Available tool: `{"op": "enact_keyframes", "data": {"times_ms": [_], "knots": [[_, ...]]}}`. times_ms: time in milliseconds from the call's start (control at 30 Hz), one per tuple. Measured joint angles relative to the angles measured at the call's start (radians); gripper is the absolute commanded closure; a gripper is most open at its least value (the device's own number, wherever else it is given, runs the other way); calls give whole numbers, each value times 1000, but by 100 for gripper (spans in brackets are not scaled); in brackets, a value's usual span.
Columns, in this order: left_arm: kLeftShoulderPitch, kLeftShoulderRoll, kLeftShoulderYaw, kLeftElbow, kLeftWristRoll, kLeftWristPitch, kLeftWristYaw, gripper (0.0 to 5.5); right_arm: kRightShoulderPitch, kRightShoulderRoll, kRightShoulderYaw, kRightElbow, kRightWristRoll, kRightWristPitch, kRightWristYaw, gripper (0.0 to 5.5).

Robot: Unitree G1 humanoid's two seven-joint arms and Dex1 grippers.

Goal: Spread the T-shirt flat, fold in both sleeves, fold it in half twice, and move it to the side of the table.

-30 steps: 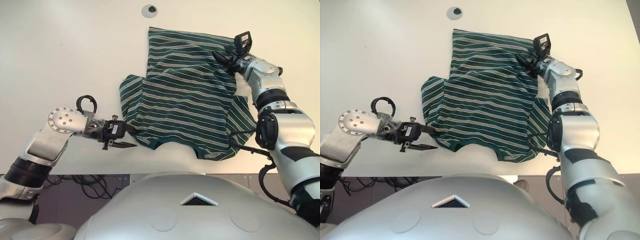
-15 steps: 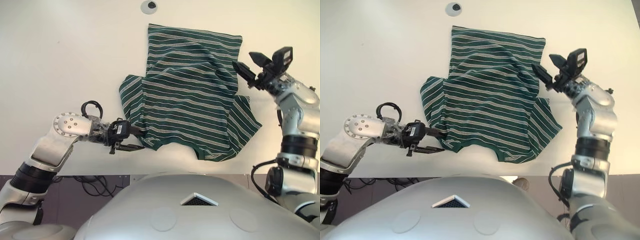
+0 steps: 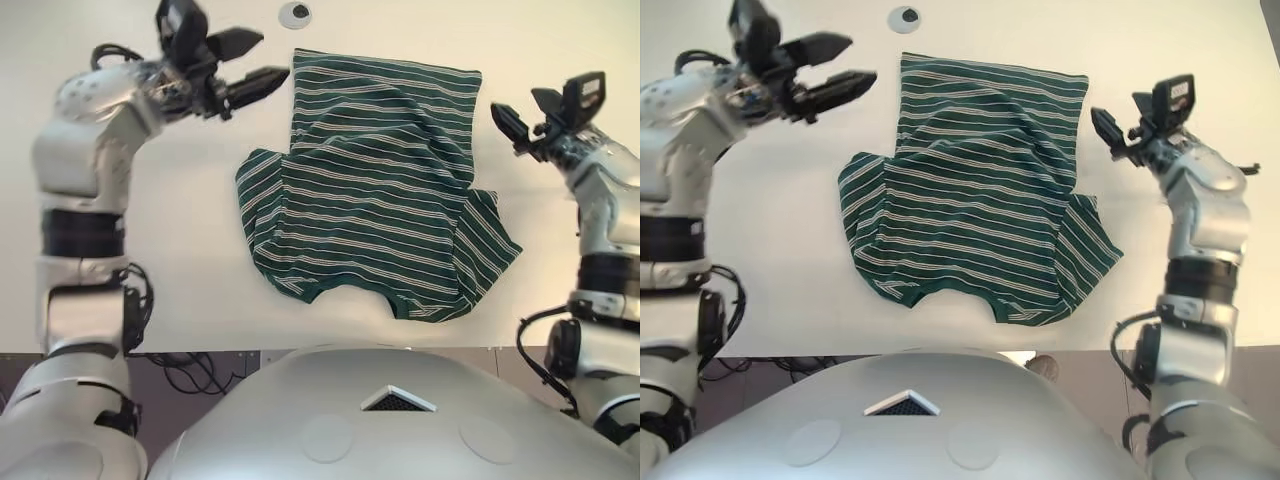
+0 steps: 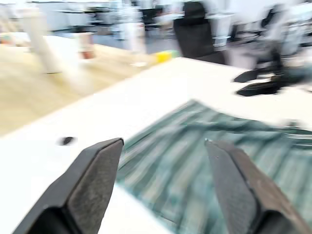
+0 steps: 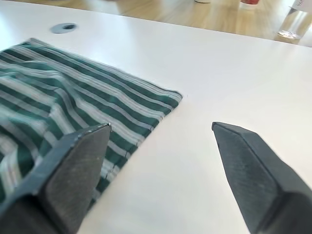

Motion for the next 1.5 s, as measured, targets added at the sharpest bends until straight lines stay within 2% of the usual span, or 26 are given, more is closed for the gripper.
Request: {"op": "enact_keyframes", "data": {"times_ms": [100, 233, 300, 367, 567, 633, 800, 933, 1000, 1133, 1267, 1367, 1500], "knots": [[-120, -144, -59, 321, 133, -98, 189, 243, -102, 56, 36, 178, -31, -60, -28, 168], [-241, -289, -54, 720, 203, -172, 400, 243, -252, 133, 44, 473, -40, -131, -94, 168], [-316, -342, -14, 918, 236, -224, 509, 239, -375, 171, 39, 668, -57, -174, -144, 195], [-360, -364, 18, 1004, 257, -240, 558, 239, -448, 202, 32, 774, -70, -194, -183, 229], [-389, -390, 83, 1073, 297, -258, 562, 341, -504, 203, 25, 891, -105, -223, -249, 346], [-394, -396, 73, 1077, 345, -261, 567, 372, -513, 204, 68, 908, -162, -245, -260, 380], [-400, -390, 38, 1091, 462, -282, 584, 424, -536, 244, 159, 937, -271, -321, -287, 382], [-403, -388, 80, 1104, 475, -307, 584, 424, -547, 270, 105, 933, -246, -470, -291, 382], [-409, -396, 98, 1104, 476, -331, 589, 405, -564, 275, 96, 920, -247, -528, -302, 361], [-409, -392, 145, 1104, 475, -367, 624, 351, -566, 269, 86, 922, -254, -540, -304, 293], [-409, -358, 217, 1099, 439, -450, 627, 351, -558, 231, 80, 923, -256, -526, -285, 293], [-409, -346, 267, 1090, 392, -496, 553, 351, -521, 194, 42, 907, -222, -482, -239, 293], [-404, -378, 281, 1052, 351, -524, 349, 351, -448, 197, 14, 827, -152, -365, -97, 293]]}}
